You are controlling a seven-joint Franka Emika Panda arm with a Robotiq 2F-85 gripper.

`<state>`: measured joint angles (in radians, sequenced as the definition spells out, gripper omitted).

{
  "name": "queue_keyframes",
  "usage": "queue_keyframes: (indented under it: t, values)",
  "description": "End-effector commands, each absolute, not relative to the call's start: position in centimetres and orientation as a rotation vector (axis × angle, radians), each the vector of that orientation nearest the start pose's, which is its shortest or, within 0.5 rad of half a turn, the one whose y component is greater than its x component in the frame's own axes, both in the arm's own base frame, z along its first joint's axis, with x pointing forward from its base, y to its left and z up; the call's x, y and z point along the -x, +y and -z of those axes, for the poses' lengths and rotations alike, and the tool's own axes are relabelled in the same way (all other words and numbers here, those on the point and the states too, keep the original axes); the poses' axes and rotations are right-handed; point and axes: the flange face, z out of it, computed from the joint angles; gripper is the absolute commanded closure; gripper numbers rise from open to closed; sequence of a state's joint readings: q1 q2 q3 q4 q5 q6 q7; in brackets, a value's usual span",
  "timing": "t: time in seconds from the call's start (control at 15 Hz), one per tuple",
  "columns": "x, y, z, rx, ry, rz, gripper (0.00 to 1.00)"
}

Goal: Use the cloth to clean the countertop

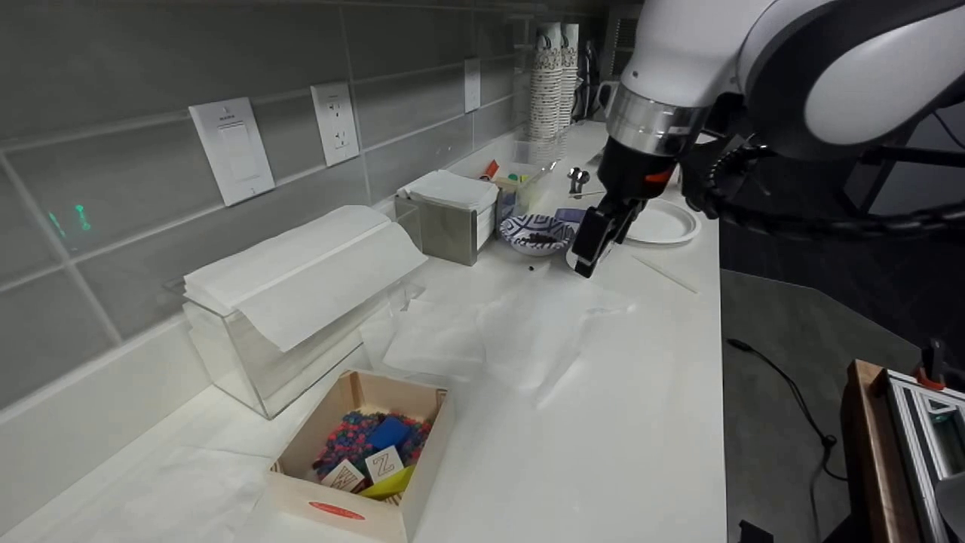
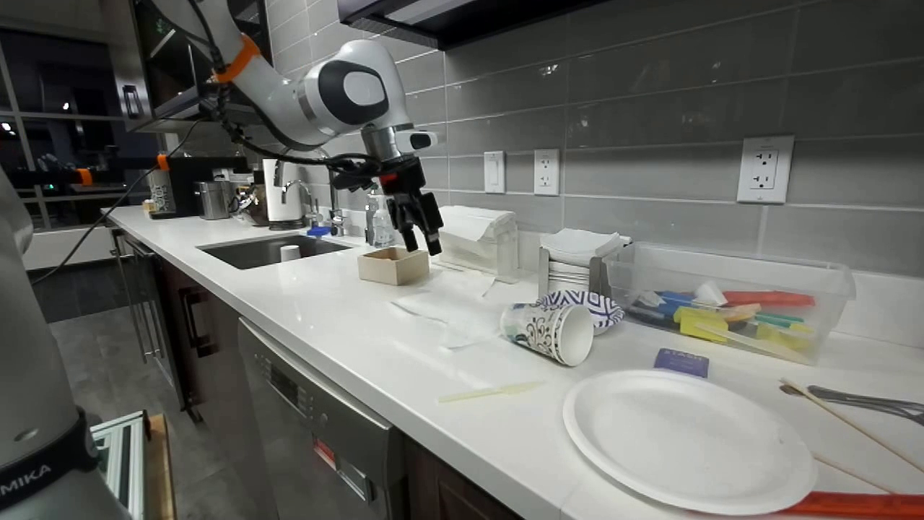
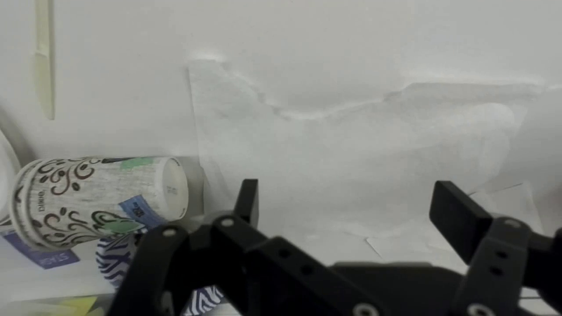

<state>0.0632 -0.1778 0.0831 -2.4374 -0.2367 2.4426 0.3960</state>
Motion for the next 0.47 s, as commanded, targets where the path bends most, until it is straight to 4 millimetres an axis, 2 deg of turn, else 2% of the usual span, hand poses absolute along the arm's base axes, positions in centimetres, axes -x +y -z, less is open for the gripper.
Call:
queue_keyframes:
  t: [0.0,0.13,0.2,0.4]
  values:
    - [-43.6,6.9,-41.6,3.268,0.218,0.456,0.00]
    - [-42.6,6.5,-42.8,3.242,0.246,0.472,0.00]
    - [-44.6,7.1,-42.2,3.242,0.197,0.470,0.00]
    - [-43.3,6.5,-43.3,3.242,0.220,0.497,0.00]
